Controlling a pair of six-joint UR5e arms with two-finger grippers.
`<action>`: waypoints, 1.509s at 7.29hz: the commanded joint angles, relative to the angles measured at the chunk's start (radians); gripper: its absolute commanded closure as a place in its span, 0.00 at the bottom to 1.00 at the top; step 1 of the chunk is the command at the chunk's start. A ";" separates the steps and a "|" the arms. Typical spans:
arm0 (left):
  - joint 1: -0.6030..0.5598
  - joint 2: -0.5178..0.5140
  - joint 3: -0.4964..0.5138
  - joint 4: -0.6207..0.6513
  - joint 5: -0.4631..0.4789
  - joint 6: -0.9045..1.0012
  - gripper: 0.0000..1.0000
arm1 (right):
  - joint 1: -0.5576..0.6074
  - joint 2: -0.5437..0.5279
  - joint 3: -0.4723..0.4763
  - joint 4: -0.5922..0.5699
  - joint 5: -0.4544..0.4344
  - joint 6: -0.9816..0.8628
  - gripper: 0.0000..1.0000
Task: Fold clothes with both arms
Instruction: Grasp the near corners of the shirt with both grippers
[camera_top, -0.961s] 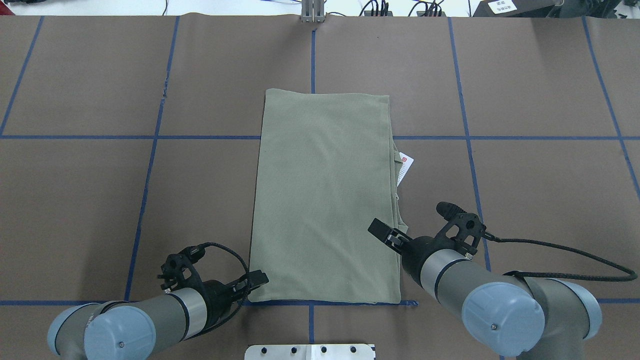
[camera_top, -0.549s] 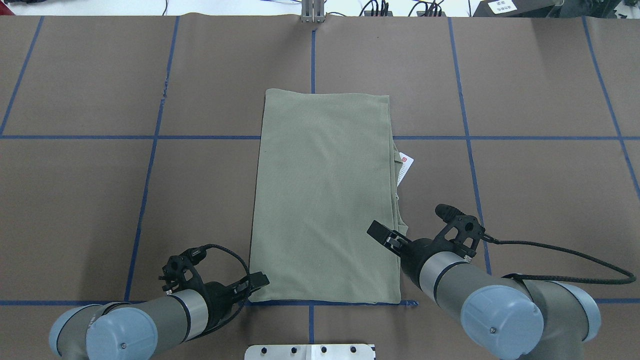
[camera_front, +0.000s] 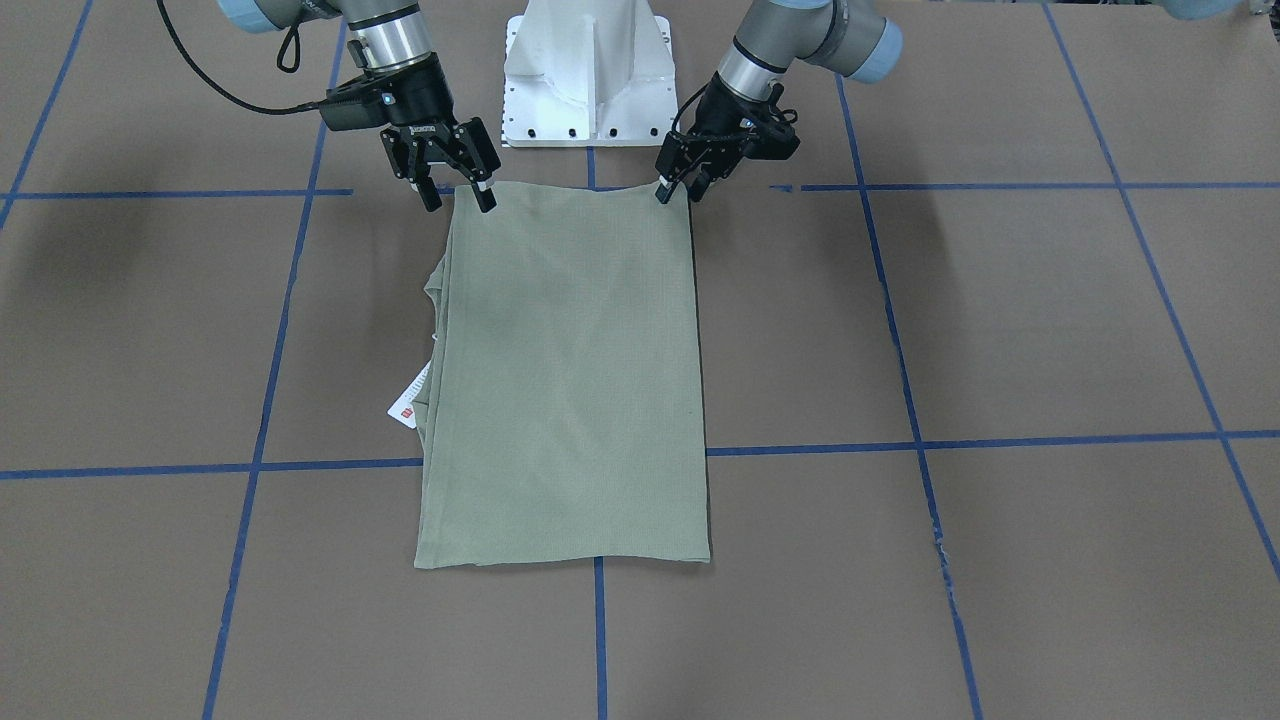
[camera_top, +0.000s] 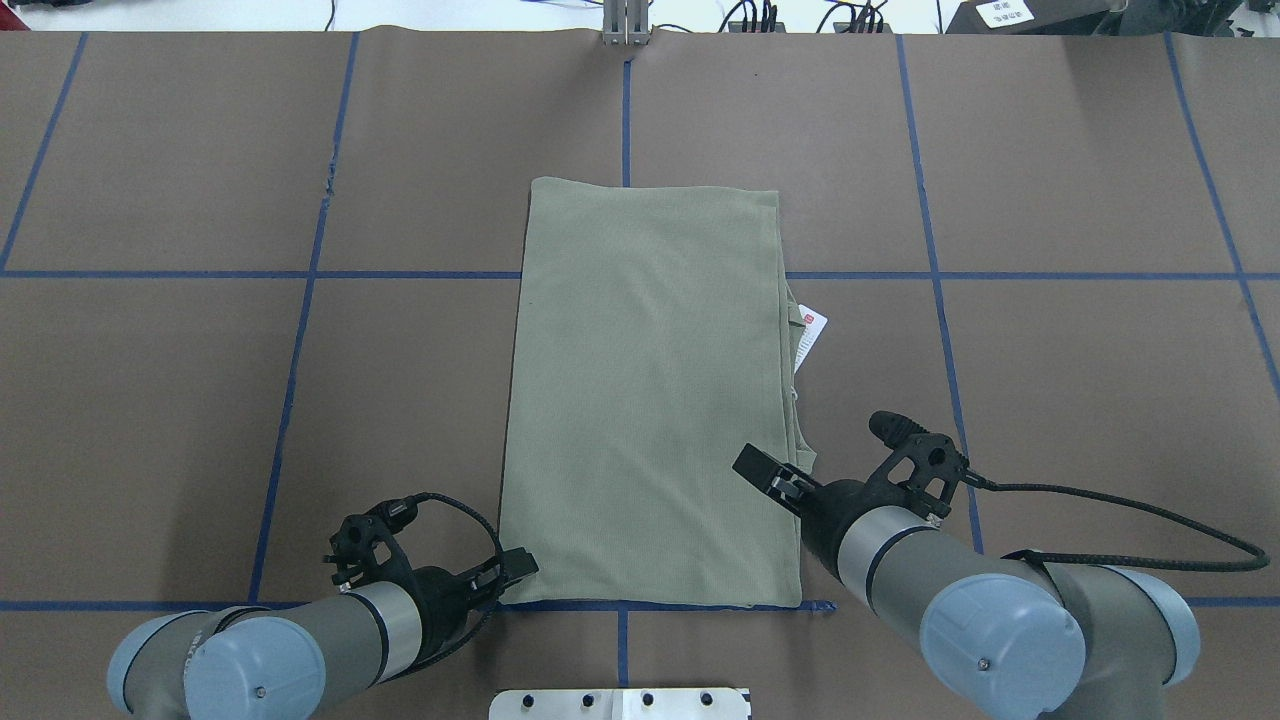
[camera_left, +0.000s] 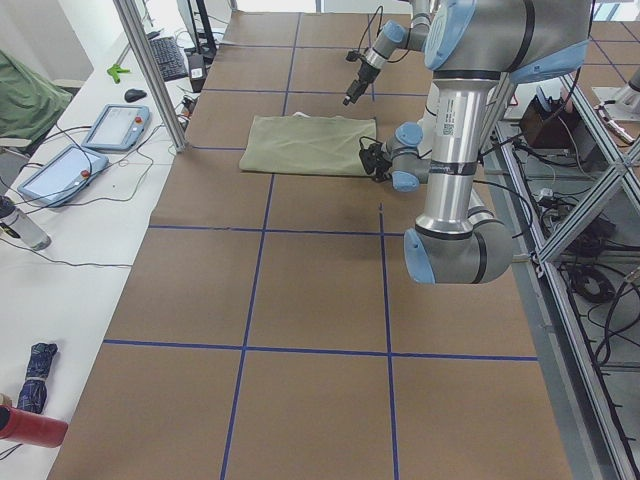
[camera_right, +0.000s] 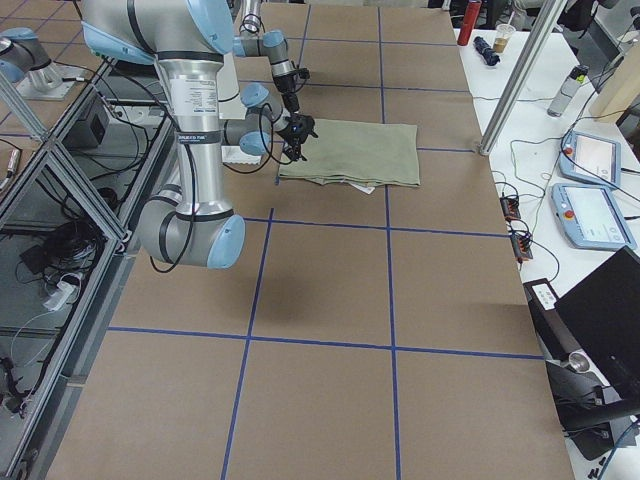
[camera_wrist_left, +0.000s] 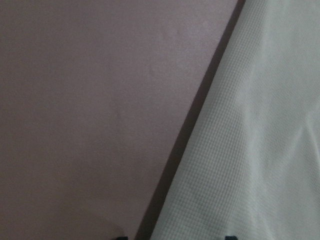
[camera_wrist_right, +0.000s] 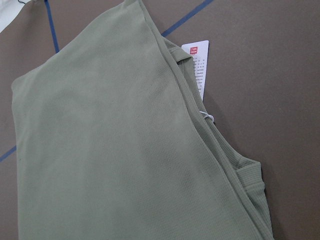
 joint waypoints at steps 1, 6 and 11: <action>-0.001 -0.003 -0.001 0.000 0.011 -0.001 0.45 | -0.003 0.001 -0.001 0.001 -0.002 0.000 0.00; 0.001 -0.019 -0.004 0.000 0.014 -0.003 0.56 | -0.030 0.007 -0.024 -0.001 -0.037 0.011 0.02; -0.001 -0.026 -0.013 0.002 0.016 0.000 1.00 | -0.085 0.029 -0.041 -0.082 -0.034 0.163 0.18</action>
